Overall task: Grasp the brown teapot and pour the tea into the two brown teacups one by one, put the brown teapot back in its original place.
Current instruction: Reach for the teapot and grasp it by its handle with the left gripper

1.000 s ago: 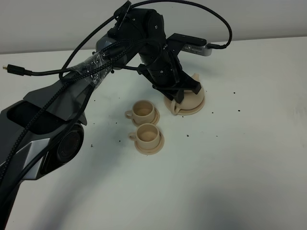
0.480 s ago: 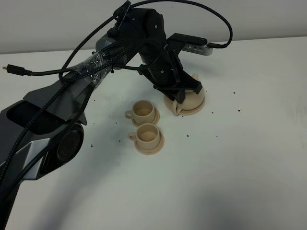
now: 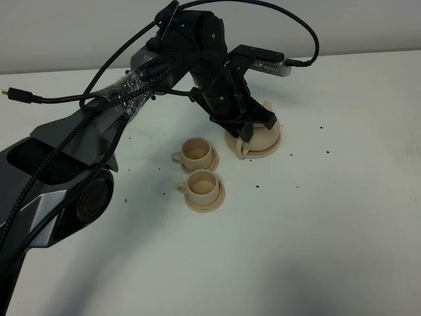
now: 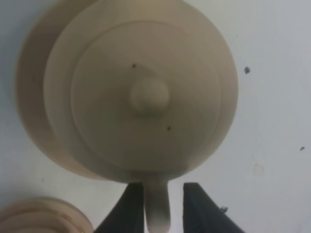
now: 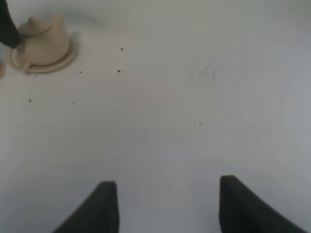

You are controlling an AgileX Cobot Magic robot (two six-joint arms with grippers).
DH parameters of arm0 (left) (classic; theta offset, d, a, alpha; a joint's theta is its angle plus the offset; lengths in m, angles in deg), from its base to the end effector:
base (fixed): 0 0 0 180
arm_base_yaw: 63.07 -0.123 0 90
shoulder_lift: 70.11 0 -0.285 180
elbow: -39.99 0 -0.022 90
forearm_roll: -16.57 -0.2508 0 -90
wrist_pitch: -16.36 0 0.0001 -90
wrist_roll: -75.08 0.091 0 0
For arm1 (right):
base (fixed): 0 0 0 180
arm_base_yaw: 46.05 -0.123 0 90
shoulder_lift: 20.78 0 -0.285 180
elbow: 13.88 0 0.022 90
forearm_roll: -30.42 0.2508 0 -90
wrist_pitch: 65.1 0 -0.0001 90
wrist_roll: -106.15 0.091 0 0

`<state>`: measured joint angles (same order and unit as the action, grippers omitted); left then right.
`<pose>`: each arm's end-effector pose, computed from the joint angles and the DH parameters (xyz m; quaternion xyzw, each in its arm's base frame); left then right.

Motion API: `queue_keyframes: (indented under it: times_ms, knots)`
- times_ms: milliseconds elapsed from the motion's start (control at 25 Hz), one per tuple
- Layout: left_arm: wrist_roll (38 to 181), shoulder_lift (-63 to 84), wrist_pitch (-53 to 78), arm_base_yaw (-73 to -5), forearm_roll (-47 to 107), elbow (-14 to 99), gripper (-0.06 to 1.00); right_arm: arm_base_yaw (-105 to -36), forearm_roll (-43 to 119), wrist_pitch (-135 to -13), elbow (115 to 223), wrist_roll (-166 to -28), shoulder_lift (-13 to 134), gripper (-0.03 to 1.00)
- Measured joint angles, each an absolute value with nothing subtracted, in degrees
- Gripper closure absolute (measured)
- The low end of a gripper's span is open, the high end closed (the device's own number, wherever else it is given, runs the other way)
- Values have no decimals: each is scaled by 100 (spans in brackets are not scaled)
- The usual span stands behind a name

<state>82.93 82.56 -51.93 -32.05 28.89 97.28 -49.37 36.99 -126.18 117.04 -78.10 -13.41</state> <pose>0.4454 -0.2889 0.1668 0.3038 0.9364 -0.1306 0.1174 -0.0059 0.0088 0.2748 -0.0587 0.8516 0.0531 0.5181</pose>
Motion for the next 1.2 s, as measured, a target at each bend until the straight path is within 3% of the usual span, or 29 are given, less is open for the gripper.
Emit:
queue_keyframes:
  times_ms: [320,960,1200]
  knots:
    - [8407,7743,-5188,-3378,2862,8908,69,-4937,3699,-12613,11704,-7810,-1341,48]
    - [8275,7867,-5188,-3264,3047,8918,69,-4937,3699,-12613,11704,-7810,-1341,48]
    - [8185,8253,-5188,-3265,3040,9460,69,-4937,3699,-12613,11704,-7810,-1341,48]
